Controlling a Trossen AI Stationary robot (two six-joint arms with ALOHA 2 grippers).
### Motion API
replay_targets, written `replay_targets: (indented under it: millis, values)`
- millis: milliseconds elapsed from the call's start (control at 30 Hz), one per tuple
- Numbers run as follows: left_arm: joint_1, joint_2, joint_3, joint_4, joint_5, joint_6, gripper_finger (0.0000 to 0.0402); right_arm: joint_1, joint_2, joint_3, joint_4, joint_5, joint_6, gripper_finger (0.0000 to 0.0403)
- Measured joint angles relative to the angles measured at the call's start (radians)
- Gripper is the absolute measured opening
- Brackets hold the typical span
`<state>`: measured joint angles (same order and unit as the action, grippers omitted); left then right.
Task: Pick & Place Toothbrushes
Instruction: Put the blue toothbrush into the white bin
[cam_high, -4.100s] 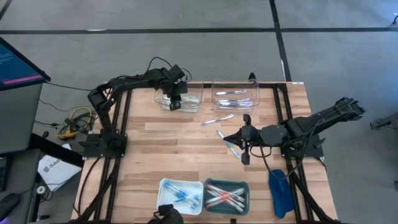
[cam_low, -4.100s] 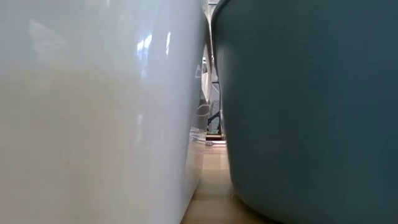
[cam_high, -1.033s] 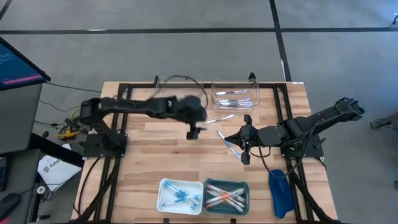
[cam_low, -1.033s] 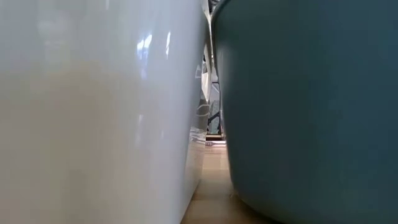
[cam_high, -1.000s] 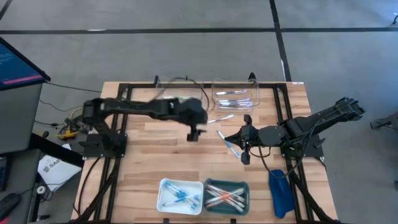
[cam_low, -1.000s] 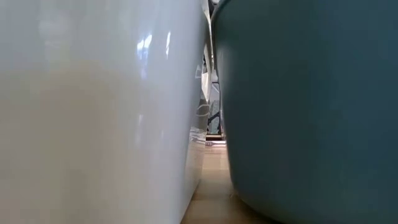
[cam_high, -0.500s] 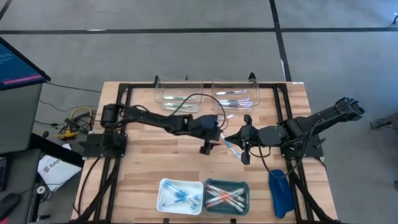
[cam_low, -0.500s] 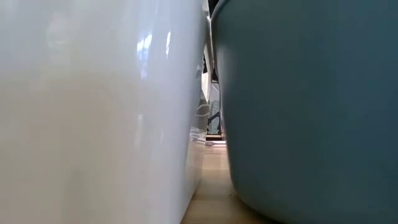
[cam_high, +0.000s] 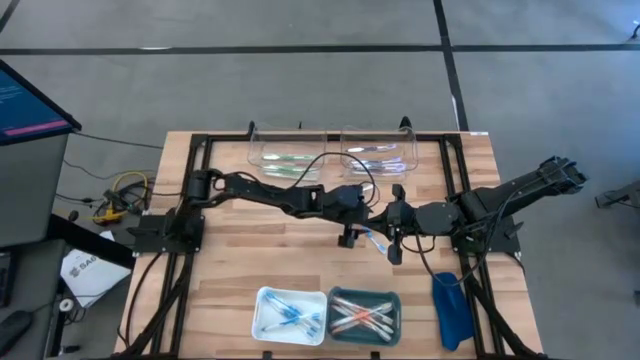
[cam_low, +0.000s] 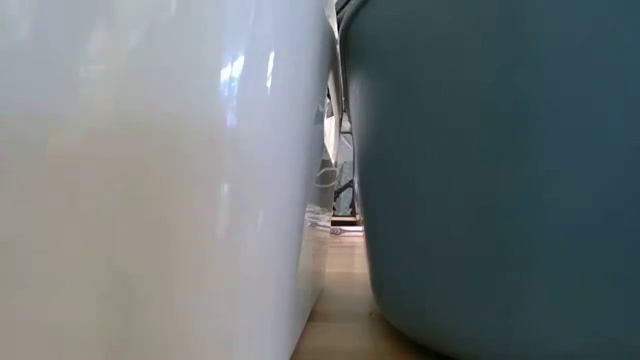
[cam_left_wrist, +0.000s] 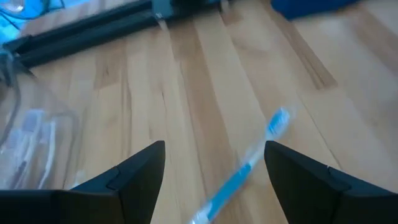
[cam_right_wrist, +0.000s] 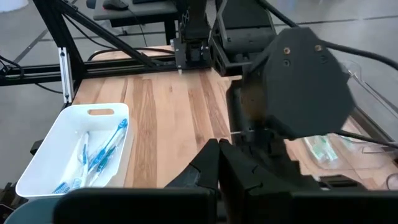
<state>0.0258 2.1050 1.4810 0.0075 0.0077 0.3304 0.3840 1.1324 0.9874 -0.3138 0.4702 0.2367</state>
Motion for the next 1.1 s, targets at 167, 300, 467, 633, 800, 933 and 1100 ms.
replay_targets:
  millis: [167,300,467,633,800,933,1100]
  values:
    - [0.004,0.057,0.039,0.033,-0.012,-0.086,0.0268,0.000,0.000,0.000,0.000,0.000,0.000,0.0001]
    - [0.003,0.121,0.078,0.043,-0.024,-0.134,0.0268,0.000,0.000,0.000,0.001,0.000,0.000,0.0001]
    - [0.007,0.142,0.086,-0.001,0.010,-0.115,0.0268,0.001,0.000,0.000,0.000,0.000,0.000,0.0001]
    - [0.026,0.131,0.088,-0.021,0.182,-0.098,0.0268,-0.001,0.000,0.000,0.000,0.000,0.000,0.0001]
    - [0.026,0.152,0.087,-0.045,0.202,-0.094,0.0268,-0.001,0.000,0.000,0.000,0.000,0.000,0.0001]
    - [0.026,0.169,0.087,-0.062,0.172,-0.091,0.0268,-0.001,0.000,0.000,0.001,0.000,0.000,0.0001]
    - [0.026,0.185,0.087,-0.076,0.122,-0.069,0.0268,-0.001,0.000,0.000,0.004,0.000,0.000,0.0001]
